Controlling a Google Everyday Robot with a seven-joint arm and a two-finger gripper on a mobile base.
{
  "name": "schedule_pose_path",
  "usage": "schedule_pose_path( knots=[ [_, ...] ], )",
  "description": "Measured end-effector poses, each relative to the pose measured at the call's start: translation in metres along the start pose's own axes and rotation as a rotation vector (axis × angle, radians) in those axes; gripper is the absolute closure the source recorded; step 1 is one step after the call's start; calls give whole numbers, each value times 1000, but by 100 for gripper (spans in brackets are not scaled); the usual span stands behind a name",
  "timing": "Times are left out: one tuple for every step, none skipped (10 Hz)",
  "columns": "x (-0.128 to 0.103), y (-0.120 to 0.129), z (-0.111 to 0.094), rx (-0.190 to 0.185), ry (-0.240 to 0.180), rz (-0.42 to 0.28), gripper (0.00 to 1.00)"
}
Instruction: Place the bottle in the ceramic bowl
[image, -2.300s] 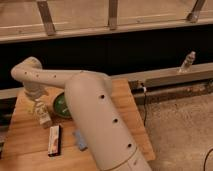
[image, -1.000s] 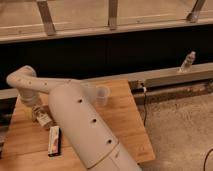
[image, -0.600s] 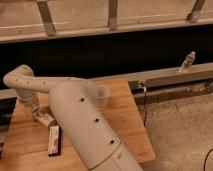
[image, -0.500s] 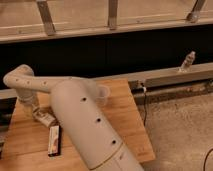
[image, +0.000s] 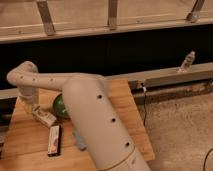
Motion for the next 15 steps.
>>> schedule_pose_path(
  knots=[
    [0,2,-3,6,-12,-1,100],
    [3,1,-8,16,-20,5,100],
    [7,-2,-14,30,-26,17,100],
    [12,-4,-20,49,-20,25,100],
    [21,-9,-35,80,-6,41,100],
    [34,-17,-54,115,13,61,100],
    [42,-23,-70,144,25,71,100],
    [50,-27,-90,176,39,85,100],
    [62,-35,-115,222,61,105,100],
    [71,-42,-129,253,78,122,100],
    [82,-49,-144,291,116,136,100],
    [84,-52,-149,310,145,143,100],
    [85,-56,-150,326,178,150,100],
    [91,-62,-148,325,193,165,100],
    [107,-74,-140,312,183,189,100]
  ],
)
